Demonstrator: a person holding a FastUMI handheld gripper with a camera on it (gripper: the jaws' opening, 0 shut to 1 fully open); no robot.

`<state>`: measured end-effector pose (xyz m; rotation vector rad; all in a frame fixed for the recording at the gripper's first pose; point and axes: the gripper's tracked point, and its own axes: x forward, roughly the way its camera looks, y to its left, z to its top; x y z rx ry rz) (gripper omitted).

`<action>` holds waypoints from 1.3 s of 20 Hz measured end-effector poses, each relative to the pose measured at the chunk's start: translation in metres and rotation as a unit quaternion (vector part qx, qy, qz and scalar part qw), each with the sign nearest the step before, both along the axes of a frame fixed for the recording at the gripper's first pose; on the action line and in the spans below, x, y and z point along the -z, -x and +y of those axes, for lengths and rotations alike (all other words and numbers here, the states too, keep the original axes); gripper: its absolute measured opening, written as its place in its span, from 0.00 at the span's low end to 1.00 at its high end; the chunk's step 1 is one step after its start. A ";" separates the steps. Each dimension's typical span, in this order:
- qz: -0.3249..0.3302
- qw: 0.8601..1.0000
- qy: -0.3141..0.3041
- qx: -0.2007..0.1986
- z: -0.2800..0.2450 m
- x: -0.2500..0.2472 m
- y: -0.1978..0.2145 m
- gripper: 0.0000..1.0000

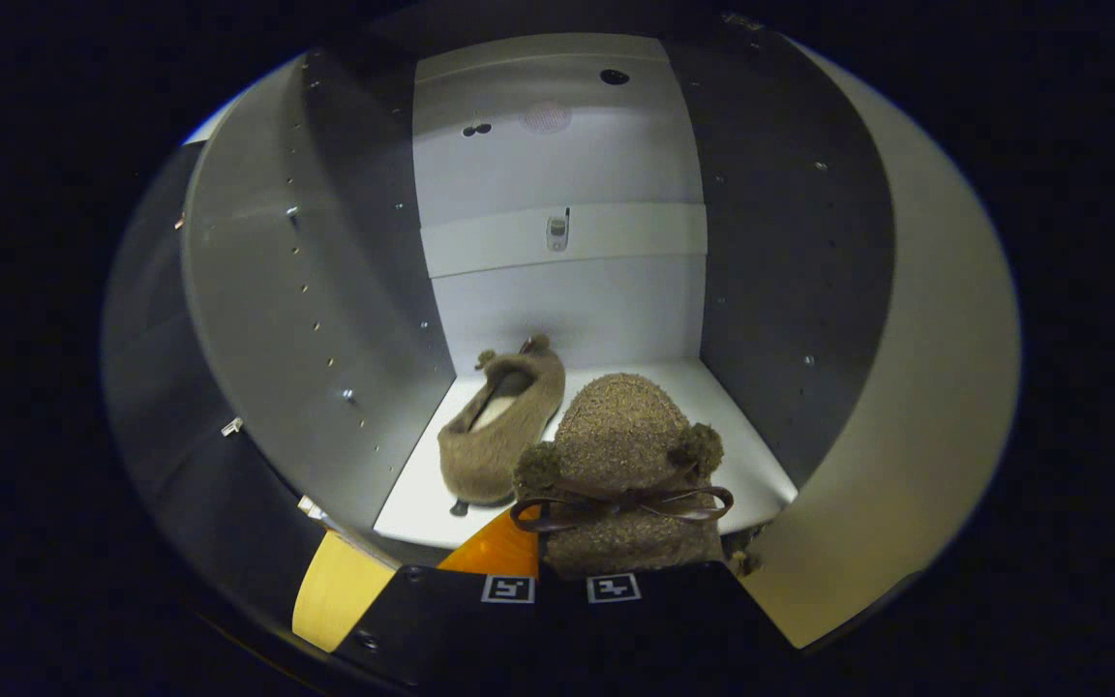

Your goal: Open the shoe cabinet door, grab the shoes and put them into the shoe cabinet, then close the shoe cabinet door.

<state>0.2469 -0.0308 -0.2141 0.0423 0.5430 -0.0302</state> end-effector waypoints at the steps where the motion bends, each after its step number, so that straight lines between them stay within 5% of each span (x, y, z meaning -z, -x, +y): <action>1: 0.000 1.000 0.004 -0.001 -0.001 -0.003 -0.014 0.05; 14: 0.068 0.997 -0.004 0.029 -0.034 0.040 -0.145 0.05; 19: 0.143 0.988 -0.037 0.043 -0.046 0.083 -0.154 0.05; 23: 0.143 0.988 -0.033 0.054 -0.052 0.083 -0.159 0.05; 26: 0.149 0.987 -0.022 0.061 -0.053 0.080 -0.148 0.14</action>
